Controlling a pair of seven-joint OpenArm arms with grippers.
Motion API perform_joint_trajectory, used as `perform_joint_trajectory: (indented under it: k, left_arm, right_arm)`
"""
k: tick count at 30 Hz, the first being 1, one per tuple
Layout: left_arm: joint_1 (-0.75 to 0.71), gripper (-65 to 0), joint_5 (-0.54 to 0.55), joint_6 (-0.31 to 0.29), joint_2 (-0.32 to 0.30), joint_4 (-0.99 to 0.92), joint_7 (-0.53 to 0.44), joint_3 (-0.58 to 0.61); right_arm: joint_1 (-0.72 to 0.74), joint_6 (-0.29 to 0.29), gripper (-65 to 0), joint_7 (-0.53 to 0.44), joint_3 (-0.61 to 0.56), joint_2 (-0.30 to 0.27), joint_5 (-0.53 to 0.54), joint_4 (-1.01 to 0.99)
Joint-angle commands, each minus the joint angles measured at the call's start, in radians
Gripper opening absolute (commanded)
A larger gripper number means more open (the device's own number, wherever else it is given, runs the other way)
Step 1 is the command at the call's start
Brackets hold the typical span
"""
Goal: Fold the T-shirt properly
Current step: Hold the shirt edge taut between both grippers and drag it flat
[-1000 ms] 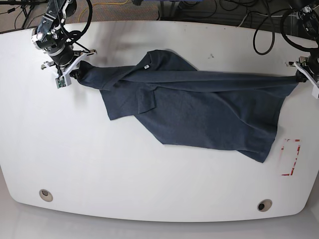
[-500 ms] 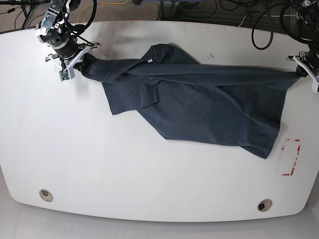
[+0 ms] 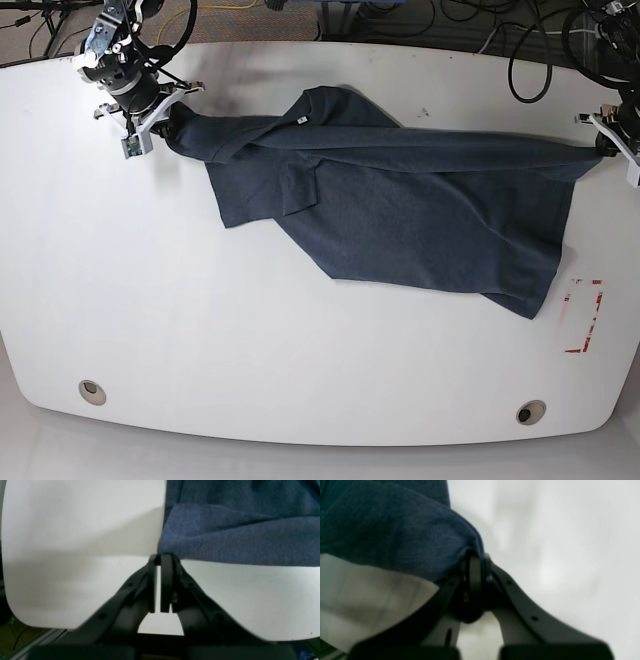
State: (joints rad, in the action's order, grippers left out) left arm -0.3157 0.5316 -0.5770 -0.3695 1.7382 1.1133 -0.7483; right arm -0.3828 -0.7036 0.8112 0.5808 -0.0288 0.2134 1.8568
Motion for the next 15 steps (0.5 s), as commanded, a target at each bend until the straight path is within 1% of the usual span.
perform_joint_trajectory:
  k: [1, 15]
  left_arm:
    - [0.006, -65.0, 0.008, -0.001, -0.021, 0.018, -0.011, -0.009]
    - [0.006, -65.0, 0.009, -0.001, -0.021, 0.018, -0.009, -0.007]
  right_arm:
    - [-0.005, 0.005, -64.8, -0.019, 0.003, -0.007, 0.013, 0.016]
    - [-0.011, 0.005, -64.8, -0.019, 0.003, -0.007, 0.013, 0.016]
